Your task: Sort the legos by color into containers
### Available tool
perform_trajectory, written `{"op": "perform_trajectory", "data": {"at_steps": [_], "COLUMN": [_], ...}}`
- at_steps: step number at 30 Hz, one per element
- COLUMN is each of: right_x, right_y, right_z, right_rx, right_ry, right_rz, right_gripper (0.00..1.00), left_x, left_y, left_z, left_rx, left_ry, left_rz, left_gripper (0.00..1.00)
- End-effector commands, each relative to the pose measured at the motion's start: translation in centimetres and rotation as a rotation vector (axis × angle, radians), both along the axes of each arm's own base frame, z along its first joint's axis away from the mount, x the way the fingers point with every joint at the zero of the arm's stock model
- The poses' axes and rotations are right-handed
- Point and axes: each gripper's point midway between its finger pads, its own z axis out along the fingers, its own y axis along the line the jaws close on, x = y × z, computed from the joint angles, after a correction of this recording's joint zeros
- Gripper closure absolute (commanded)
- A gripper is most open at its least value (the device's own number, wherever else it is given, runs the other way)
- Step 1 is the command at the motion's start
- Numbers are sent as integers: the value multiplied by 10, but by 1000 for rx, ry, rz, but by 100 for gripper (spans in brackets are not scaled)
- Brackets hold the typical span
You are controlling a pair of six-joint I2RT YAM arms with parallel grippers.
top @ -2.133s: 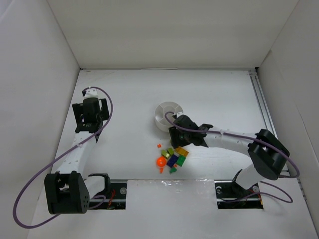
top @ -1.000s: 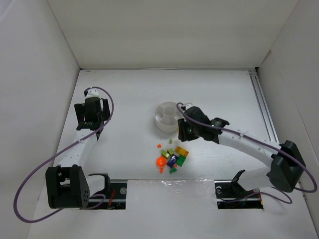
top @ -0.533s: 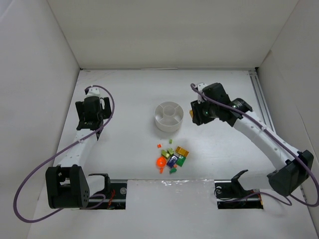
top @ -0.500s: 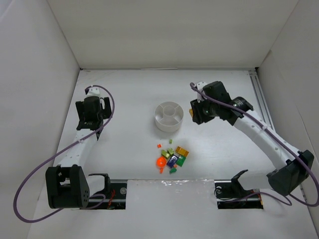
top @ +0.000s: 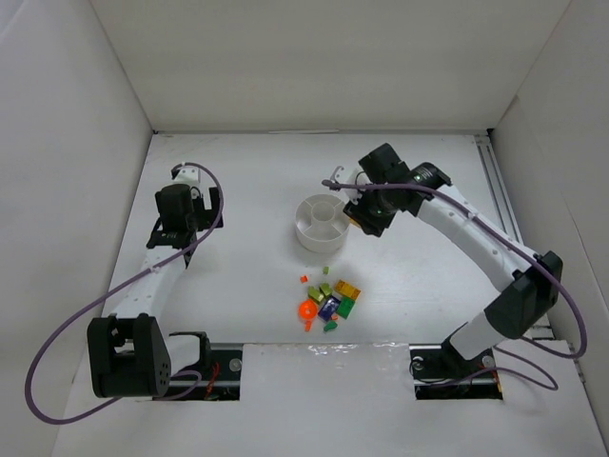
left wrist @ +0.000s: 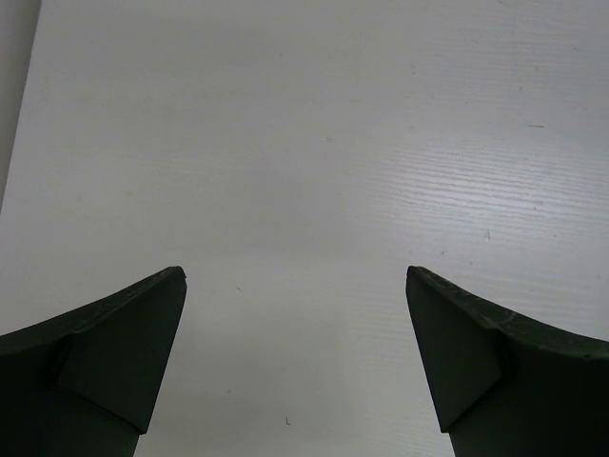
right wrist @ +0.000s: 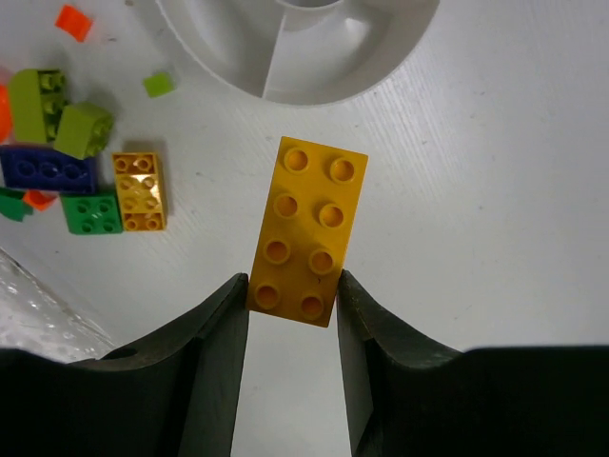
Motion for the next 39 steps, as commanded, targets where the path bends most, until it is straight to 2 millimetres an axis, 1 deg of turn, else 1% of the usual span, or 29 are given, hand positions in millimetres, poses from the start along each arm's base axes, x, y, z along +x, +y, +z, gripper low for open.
{"op": "perform_trajectory", "data": {"at_steps": [1,2,3,4,5,6,7,8,9,10,12,13,14,15,16,17,18,19,20,23,25,26,29,31,32,33,36,37,39], "right_x": [21,26,34,42,37,44,50,48,53,56,55,55,55,53,54,53,53,55,53,55,56,56,59,60,60,60,61,62,64], "right_y": [-9,-13,-8,-9,-11,-7,-8,-10,-10,-11,-8,-7,-10,-7,-9,-6,-6,-7,-3,1,4,4,6,9,11,11,11,12,13], "right_z": [18,18,31,23,21,35,26,26,28,31,32,33,29,29,30,24,24,20,20,15,6,6,-8,-10,-13,-13,-18,-23,-24], "right_rx": [-75,-99,-92,-122,-141,-116,-144,-160,-166,-176,-212,-236,-259,-263,-274,-286,-289,-304,-304,-321,-344,-344,-362,-354,-351,-351,-359,-365,-365], "right_ry": [-52,-45,-70,-40,4,-10,23,44,31,13,-10,-25,-22,-26,-31,-19,-21,-15,-16,-13,2,2,35,39,51,51,60,70,70], "right_rz": [76,76,87,97,113,118,129,141,135,140,177,190,210,230,225,246,254,252,262,279,298,299,304,307,312,312,322,324,324], "right_gripper": [82,82,79,74,74,73,75,76,77,77,78,78,78,78,78,78,78,78,78,78,78,78,77,76,76,76,76,75,74], "left_x": [8,8,8,8,8,8,8,8,6,6,6,4,4,5,5,5,5,5,5,4,4,4,4,4,4,2,2,2,2], "left_y": [-10,-10,-12,-12,-14,-14,-14,-15,-16,-16,-16,-16,-16,-17,-17,-17,-17,-19,-19,-19,-19,-19,-19,-19,-19,-19,-19,-19,-19], "left_z": [31,31,31,35,34,34,34,34,30,30,33,29,29,30,30,30,30,30,30,26,26,26,26,26,26,22,22,22,22], "left_rx": [-30,-21,-27,-27,-32,-32,-32,-37,-37,-37,-37,-37,-37,-41,-41,-41,-41,-46,-46,-47,-47,-47,-47,-47,-47,-47,-47,-47,-47], "left_ry": [-88,-87,-87,-96,-96,-96,-96,-96,-87,-87,-96,-85,-85,-95,-95,-95,-95,-95,-95,-86,-86,-86,-86,-86,-86,-76,-76,-76,-76], "left_rz": [-59,-64,-76,-77,-86,-86,-86,-94,-94,-94,-94,-94,-94,-102,-102,-102,-102,-111,-112,-111,-111,-111,-111,-111,-111,-111,-111,-111,-111], "left_gripper": [0,0,0,0,0,0,0,0,0,0,0,0,0,0,0,0,0,0,0,0,0,0,0,0,0,0,0,0,0]}}
